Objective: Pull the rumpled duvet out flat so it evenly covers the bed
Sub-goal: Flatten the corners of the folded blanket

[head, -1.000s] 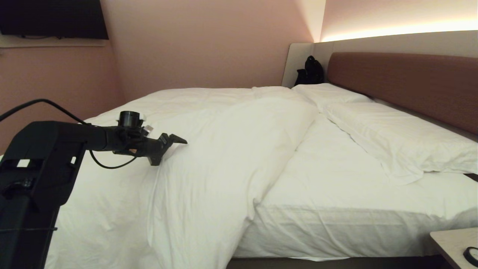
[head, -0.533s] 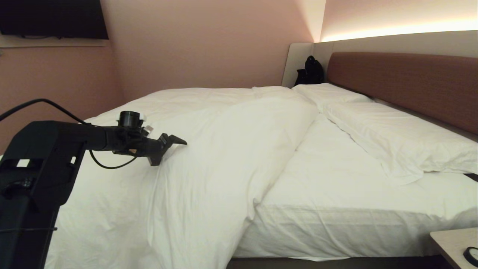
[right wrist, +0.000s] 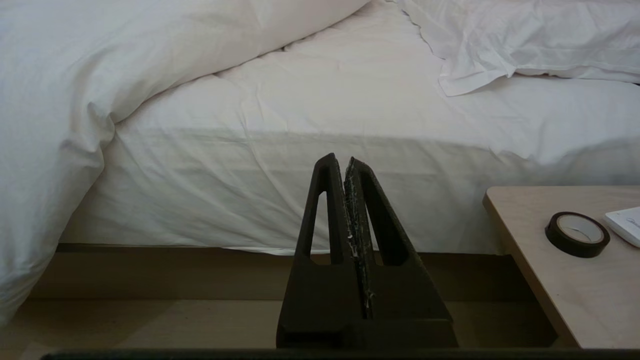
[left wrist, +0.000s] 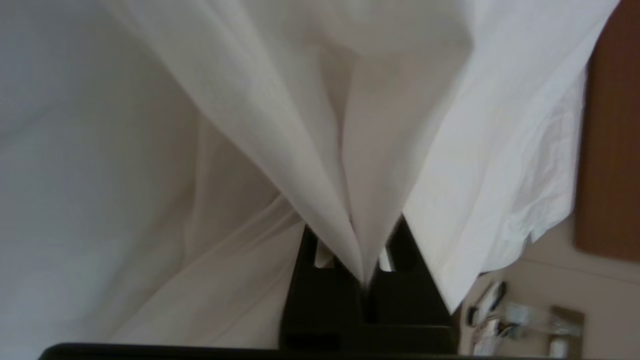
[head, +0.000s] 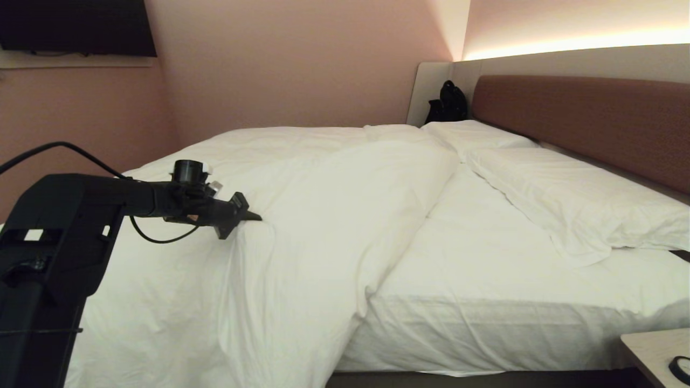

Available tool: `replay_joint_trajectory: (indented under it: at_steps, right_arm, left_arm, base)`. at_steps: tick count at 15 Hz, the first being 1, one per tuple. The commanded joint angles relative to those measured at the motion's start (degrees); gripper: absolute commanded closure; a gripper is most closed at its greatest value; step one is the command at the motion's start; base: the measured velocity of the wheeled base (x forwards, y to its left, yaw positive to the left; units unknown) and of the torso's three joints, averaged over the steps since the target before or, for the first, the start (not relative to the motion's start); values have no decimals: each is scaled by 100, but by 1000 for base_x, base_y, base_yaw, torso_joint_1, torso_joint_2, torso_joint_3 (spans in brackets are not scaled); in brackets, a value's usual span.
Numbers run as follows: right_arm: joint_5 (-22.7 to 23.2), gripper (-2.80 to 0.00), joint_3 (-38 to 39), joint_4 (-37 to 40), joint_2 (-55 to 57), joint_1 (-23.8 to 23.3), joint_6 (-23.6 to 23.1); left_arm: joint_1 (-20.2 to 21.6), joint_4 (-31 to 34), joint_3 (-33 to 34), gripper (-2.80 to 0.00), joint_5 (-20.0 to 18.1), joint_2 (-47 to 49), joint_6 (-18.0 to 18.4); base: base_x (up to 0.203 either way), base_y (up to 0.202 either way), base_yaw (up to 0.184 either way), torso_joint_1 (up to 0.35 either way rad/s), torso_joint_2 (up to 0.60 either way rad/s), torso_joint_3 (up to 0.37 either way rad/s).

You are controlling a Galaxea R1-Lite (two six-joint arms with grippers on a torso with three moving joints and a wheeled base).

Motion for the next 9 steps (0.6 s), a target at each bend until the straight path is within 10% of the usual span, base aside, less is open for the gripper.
replay_joint_trajectory:
  at_steps: [1,9]
  right_arm:
    - [2,0,0,2,-1,2,0]
    - [2,0,0,2,-1,2,-5]
  left_arm:
    - [-8,7,-3,0,-16,-12,-69]
    - [-273,13,649,0,-53,-742,-133]
  base:
    - [0,0,0,0,0,0]
    - [0,0,0,0,0,0]
